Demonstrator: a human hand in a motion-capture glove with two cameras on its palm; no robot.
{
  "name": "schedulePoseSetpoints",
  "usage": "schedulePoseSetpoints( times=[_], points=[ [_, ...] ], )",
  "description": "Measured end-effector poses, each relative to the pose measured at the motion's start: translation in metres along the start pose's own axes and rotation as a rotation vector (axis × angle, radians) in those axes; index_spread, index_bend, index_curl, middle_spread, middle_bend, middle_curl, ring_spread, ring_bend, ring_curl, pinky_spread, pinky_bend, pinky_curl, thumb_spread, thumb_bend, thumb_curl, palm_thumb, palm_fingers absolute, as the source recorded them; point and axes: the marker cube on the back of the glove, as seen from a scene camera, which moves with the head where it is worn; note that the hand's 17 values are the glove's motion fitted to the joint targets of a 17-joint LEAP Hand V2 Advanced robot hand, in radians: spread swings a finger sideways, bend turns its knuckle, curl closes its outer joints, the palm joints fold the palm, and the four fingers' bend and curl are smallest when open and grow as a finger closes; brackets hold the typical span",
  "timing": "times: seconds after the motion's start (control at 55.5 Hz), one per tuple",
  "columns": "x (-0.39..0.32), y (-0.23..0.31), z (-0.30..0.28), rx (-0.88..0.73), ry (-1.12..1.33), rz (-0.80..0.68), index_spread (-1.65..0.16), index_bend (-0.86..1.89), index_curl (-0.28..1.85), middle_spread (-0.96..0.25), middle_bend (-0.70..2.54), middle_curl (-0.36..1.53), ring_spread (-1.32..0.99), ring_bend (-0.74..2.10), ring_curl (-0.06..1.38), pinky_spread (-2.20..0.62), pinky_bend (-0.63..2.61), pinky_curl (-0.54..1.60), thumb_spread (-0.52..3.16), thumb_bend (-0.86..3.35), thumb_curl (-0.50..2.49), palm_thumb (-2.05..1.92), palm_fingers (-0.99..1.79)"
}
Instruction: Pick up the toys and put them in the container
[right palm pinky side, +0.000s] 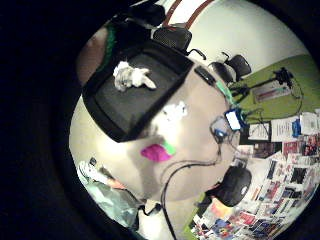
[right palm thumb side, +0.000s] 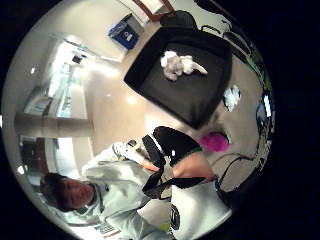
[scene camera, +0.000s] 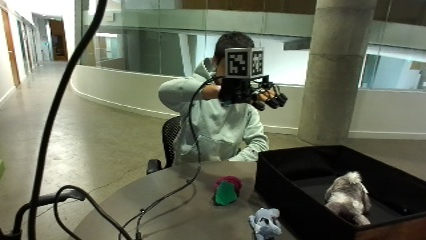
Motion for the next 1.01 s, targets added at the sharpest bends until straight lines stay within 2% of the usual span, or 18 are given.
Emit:
schedulePoseSetpoints(
  times=[0.27,0.504,0.774,1.008],
  points=[
    [0.051,0.075,0.066,-0.141,-0.002,0.037,-0.28,0.13,0.38,-0.04,0.18,0.41,-0.12,0.24,0.3,0.0,0.68,0.33,1.18,-0.01,0.41,0.08,-0.07],
    [0.052,0.106,0.171,-0.283,-0.036,0.078,-0.27,0.14,0.34,-0.05,0.19,0.4,-0.13,0.24,0.32,-0.01,0.66,0.34,1.19,-0.01,0.37,0.11,-0.05],
    [0.067,0.079,0.234,-0.285,-0.079,0.068,-0.3,0.19,0.35,-0.08,0.2,0.4,-0.15,0.25,0.33,-0.01,0.62,0.33,1.2,0.0,0.36,0.17,0.06],
    [0.07,0.067,0.249,-0.263,-0.019,0.079,-0.28,0.13,0.31,-0.08,0.32,0.44,-0.22,0.6,0.41,-0.03,0.61,0.32,1.24,0.03,0.36,0.31,0.47]
  ],
)
